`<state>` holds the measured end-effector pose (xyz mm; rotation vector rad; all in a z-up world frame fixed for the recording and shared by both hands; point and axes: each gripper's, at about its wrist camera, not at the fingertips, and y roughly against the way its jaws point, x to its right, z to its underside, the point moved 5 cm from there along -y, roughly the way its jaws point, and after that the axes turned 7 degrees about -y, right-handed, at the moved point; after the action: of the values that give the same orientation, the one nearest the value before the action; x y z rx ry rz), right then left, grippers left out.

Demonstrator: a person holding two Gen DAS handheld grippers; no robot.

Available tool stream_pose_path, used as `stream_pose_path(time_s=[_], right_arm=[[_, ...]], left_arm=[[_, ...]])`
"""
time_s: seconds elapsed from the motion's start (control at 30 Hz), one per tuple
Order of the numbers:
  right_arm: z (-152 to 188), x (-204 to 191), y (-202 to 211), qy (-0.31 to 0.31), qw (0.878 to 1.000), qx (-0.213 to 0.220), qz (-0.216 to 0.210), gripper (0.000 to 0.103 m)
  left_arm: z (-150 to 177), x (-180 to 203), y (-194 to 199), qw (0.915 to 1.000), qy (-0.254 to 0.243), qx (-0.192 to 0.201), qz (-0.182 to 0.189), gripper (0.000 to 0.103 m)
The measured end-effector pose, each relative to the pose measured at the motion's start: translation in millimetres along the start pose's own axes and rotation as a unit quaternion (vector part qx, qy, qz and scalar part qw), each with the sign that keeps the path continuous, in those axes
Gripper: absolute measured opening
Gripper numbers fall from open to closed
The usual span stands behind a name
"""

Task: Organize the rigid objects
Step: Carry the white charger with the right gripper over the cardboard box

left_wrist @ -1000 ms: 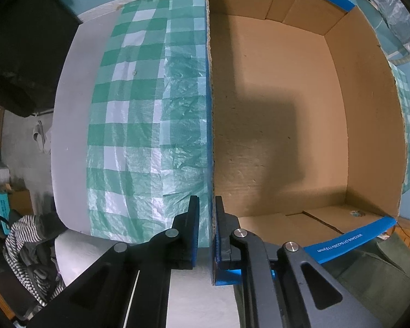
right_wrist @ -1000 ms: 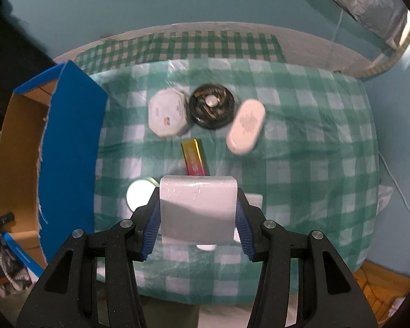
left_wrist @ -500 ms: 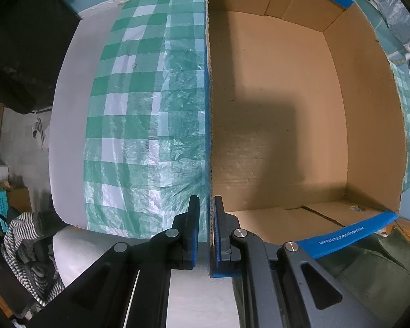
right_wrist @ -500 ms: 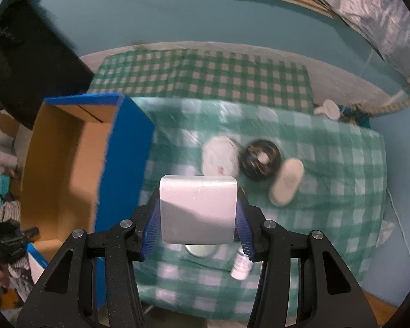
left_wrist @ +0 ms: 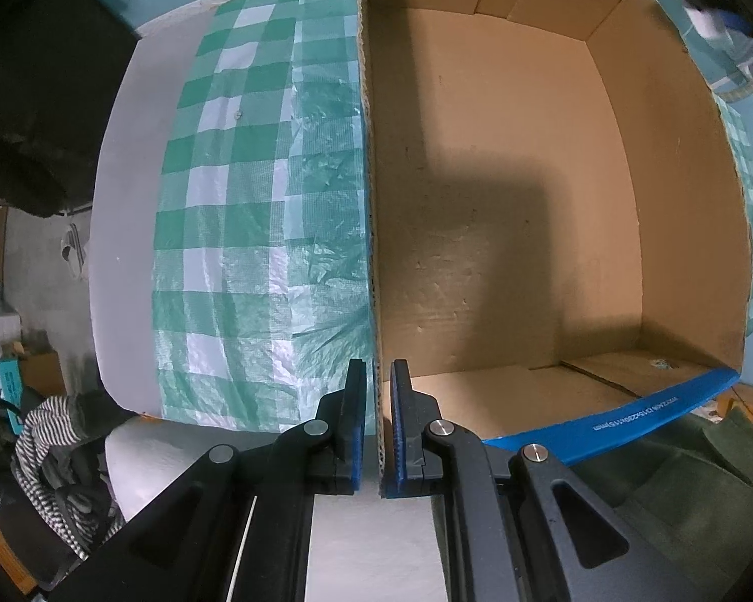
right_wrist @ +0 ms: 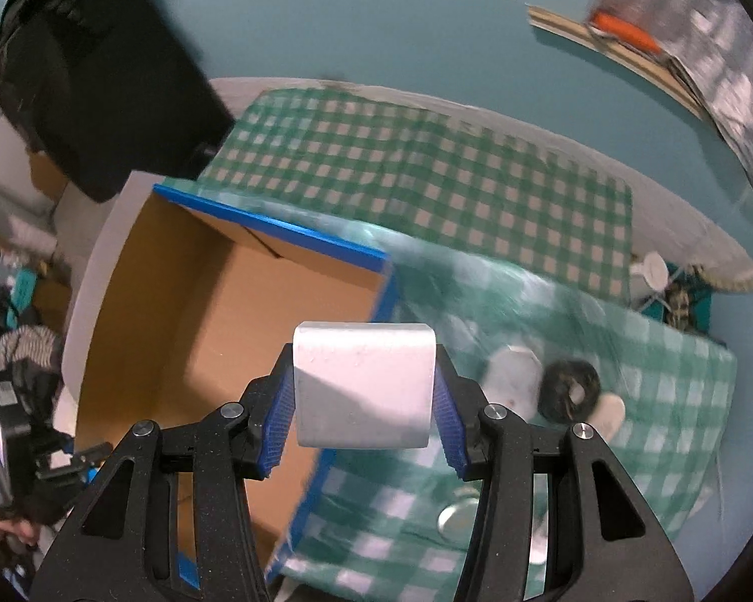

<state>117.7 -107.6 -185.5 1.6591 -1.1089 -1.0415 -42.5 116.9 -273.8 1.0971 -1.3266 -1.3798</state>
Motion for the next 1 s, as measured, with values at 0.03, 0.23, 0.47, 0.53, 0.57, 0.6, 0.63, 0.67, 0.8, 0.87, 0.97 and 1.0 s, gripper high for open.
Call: stream_pose_path(time_s=[0.03,0.23,0.47,0.53,0.57,0.6,0.63,0.67,0.8,0.87,0.97,1.0], right_arm=[[-3,-3,-2,0.003,1.000,-0.002,-0.001,0.049],[-14,-22,-21,0.027,1.000,-0.015,-0.005,0.049],[-18,-38,-44,0.040,0.998,-0.039,-0.006,0.049],[-17,-39,-50,0.042,0.998,-0.045,-0.005,0.049],[-17,-39,-52,0.043,0.998,-0.047,-0.005,0.049],[-17,-39,-54,0.045,0.998,-0.049,-0.005,0.049],[-16,-40,-57,0.046,0.998,-0.051,-0.005,0.049],[-16,-40,-58,0.047,0.997,-0.053,-0.004,0.049],[-15,-42,-65,0.045,0.997,-0.061,-0.005,0.049],[-14,-41,-66,0.043,0.997,-0.066,-0.006,0.049],[-14,-41,-67,0.044,0.997,-0.062,-0.005,0.049],[-14,-41,-67,0.043,0.997,-0.061,-0.006,0.050]], left_arm=[[0,-1,0,1.0000,0.001,0.001,0.001,0.009],[-4,-4,0,0.9998,0.016,0.005,0.008,0.009],[-6,-6,4,0.9998,0.016,0.009,0.007,0.009],[-6,-6,4,0.9998,0.018,0.010,0.008,0.009],[-5,-6,3,0.9997,0.019,0.010,0.009,0.009],[-5,-6,3,0.9997,0.019,0.010,0.009,0.009],[-5,-6,3,0.9997,0.020,0.009,0.008,0.009],[-5,-7,3,0.9997,0.020,0.009,0.008,0.009],[-5,-7,2,0.9997,0.023,0.008,0.008,0.009],[-4,-7,2,0.9996,0.025,0.007,0.008,0.009],[-4,-7,2,0.9996,0.027,0.007,0.008,0.009],[-4,-7,2,0.9995,0.028,0.006,0.008,0.009]])
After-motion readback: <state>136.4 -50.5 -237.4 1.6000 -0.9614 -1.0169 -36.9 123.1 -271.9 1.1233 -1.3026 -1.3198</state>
